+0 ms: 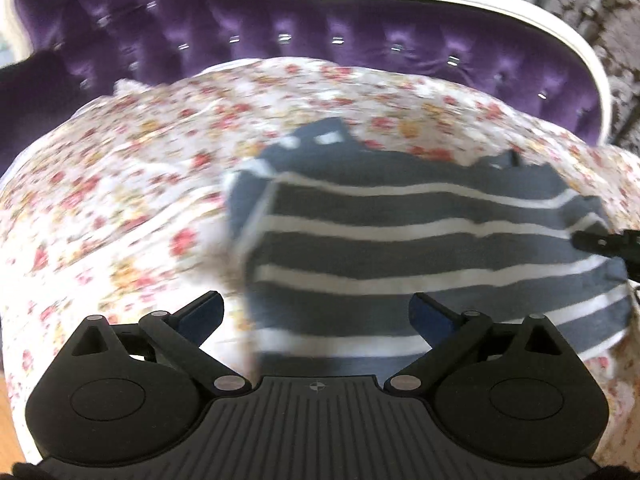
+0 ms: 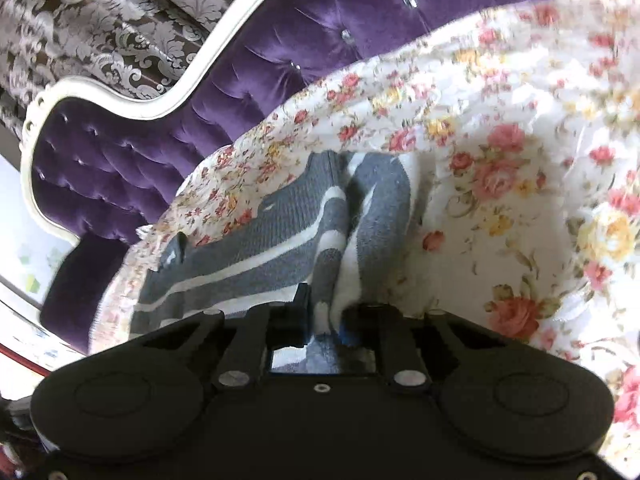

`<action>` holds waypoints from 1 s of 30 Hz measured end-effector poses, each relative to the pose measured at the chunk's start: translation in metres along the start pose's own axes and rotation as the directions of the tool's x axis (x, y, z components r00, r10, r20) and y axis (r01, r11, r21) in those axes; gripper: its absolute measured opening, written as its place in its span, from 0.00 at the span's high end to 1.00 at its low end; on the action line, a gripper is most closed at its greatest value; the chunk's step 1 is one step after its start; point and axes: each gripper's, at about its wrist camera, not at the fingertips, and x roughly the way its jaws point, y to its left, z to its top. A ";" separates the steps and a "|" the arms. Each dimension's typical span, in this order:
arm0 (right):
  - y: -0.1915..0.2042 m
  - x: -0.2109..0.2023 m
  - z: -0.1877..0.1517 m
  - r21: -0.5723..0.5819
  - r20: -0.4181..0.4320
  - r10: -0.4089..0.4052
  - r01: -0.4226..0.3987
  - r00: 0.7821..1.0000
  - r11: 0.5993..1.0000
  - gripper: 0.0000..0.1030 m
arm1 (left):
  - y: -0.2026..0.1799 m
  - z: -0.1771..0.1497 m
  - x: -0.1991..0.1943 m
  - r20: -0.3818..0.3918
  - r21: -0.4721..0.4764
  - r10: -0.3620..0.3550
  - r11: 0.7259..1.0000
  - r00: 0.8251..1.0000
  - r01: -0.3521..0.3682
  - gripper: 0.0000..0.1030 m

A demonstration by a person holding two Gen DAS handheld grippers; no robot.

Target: Fold small clothes

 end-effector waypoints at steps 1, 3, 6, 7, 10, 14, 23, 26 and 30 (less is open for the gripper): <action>0.004 -0.002 -0.001 -0.014 0.011 -0.015 0.015 1.000 1.000 0.79 | 0.009 0.000 0.001 -0.007 -0.017 0.006 1.000 1.000 -0.006 0.02; 0.014 -0.004 -0.002 -0.044 0.028 -0.053 0.055 0.998 0.998 0.80 | 0.024 0.003 0.001 -0.026 -0.042 0.009 0.999 1.000 -0.010 0.03; 0.033 -0.009 0.001 -0.096 0.040 -0.115 0.118 0.993 0.988 0.80 | 0.039 0.008 -0.006 -0.014 -0.077 0.000 0.997 1.000 -0.002 0.03; 0.042 -0.010 0.004 -0.115 0.038 -0.134 0.137 0.990 0.984 0.80 | 0.043 0.011 -0.007 -0.012 -0.083 -0.003 0.997 1.000 0.002 0.03; 0.075 -0.013 0.012 -0.206 0.042 -0.175 0.180 0.984 0.962 0.80 | 0.052 0.014 -0.010 -0.007 -0.103 -0.010 0.995 1.000 0.009 0.03; 0.125 -0.012 0.021 -0.307 0.041 -0.183 0.187 0.982 0.933 0.81 | 0.063 0.017 -0.013 -0.008 -0.129 -0.033 0.991 0.999 0.032 0.03; 0.231 0.040 -0.010 -0.472 -0.063 -0.118 0.074 0.991 0.878 0.83 | 0.101 0.020 -0.026 0.017 -0.230 -0.043 0.972 0.999 0.046 0.03; 0.250 0.068 -0.033 -0.491 -0.112 -0.107 0.038 0.988 0.870 0.83 | 0.111 0.020 -0.028 0.018 -0.256 -0.039 0.966 0.999 0.043 0.03; 0.263 0.097 -0.058 -0.504 -0.152 -0.111 0.019 0.982 0.864 0.83 | 0.117 0.018 -0.025 0.000 -0.273 -0.041 0.961 0.999 0.040 0.03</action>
